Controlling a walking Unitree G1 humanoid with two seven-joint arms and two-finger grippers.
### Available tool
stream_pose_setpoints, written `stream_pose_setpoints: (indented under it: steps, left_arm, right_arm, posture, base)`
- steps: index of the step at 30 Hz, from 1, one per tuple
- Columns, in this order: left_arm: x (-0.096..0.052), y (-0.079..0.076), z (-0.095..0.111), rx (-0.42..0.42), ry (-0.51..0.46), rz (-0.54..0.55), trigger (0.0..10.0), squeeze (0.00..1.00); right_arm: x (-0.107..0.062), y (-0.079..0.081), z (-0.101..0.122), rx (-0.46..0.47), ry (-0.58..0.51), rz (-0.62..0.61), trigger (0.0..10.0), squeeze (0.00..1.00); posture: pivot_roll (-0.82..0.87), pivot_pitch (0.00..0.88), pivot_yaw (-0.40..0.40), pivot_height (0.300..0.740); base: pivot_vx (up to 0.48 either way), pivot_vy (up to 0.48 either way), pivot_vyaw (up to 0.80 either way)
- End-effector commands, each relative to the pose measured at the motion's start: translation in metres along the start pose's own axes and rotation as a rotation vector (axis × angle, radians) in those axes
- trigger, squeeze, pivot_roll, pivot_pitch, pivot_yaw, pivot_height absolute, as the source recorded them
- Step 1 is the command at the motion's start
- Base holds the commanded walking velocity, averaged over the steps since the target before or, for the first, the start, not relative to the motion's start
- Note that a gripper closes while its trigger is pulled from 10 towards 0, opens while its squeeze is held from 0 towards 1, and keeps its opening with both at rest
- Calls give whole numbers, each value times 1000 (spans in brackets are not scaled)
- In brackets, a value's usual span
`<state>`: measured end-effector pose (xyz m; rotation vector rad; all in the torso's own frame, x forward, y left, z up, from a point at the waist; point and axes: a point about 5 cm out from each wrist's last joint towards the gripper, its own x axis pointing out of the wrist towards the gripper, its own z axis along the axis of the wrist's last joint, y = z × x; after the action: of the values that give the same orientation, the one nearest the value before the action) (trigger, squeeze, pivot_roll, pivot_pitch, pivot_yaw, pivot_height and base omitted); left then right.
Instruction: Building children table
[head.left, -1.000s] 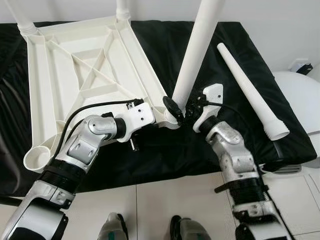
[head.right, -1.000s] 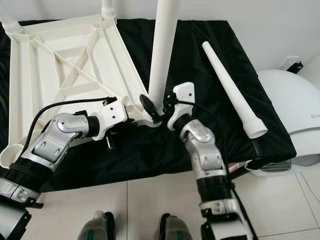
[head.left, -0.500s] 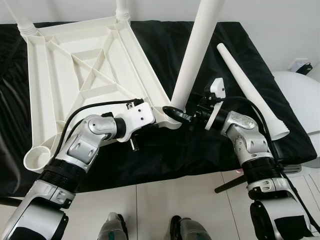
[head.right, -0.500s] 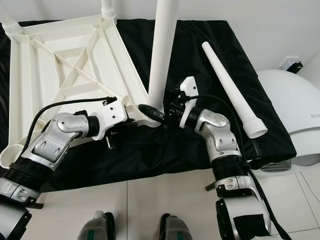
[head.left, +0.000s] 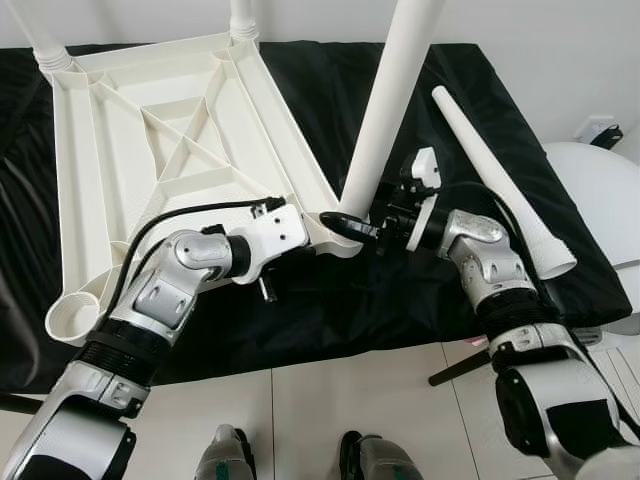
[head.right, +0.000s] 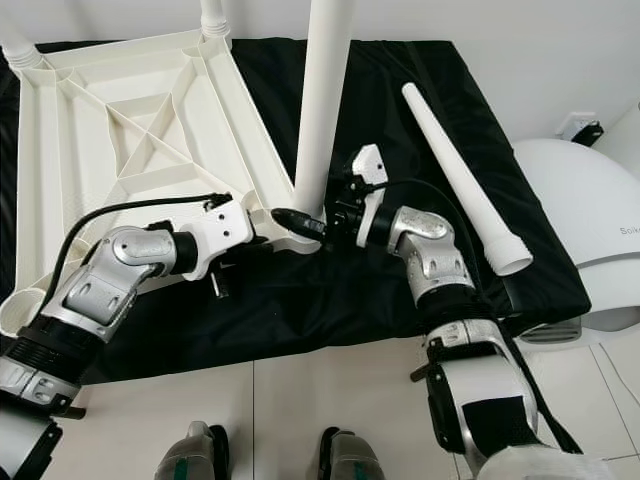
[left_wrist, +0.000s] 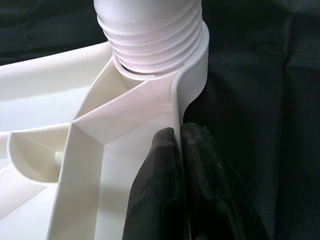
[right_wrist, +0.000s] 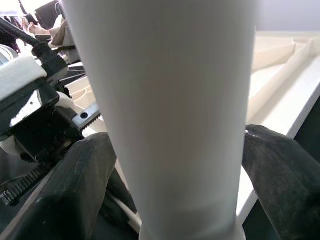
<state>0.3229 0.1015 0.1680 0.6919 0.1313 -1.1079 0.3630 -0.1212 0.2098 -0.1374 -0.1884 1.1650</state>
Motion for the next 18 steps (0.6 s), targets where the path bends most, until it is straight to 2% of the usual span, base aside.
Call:
stream_pose_setpoints:
  steps: [1, 2, 3, 5, 6, 18]
  left_arm:
    - [5, -25, -37, -101, 138, -85, 10000, 0]
    - [5, -25, -37, -101, 138, -85, 10000, 0]
    - [5, -26, -37, -101, 138, -86, 10000, 0]
    - [5, -26, -37, -101, 138, -86, 10000, 0]
    - [5, -26, -37, -101, 138, -87, 10000, 0]
    - [6, -28, -37, -101, 135, -90, 10000, 0]
  right_arm:
    - [1, 0, -3, -2, 9, 23, 10000, 0]
    - [1, 0, -2, -3, 10, 28, 3020, 0]
    - [2, -1, -2, -4, 9, 33, 1608, 0]
    - [2, -1, -2, -4, 9, 33, 1608, 0]
    - [1, -2, -2, -4, 8, 40, 0, 0]
    - [-2, -1, -2, -17, -23, 68, 0, 0]
  posture:
    - [90, 195, -5, 740]
    - [91, 195, -6, 740]
    - [92, 194, -7, 740]
    - [92, 194, -7, 740]
    - [93, 192, -8, 740]
    - [84, 181, -12, 740]
  base:
    - [0, 0, 0]
    - [0, 0, 0]
    - [0, 0, 0]
    - [0, 0, 0]
    - [0, 0, 0]
    - [0, 0, 0]
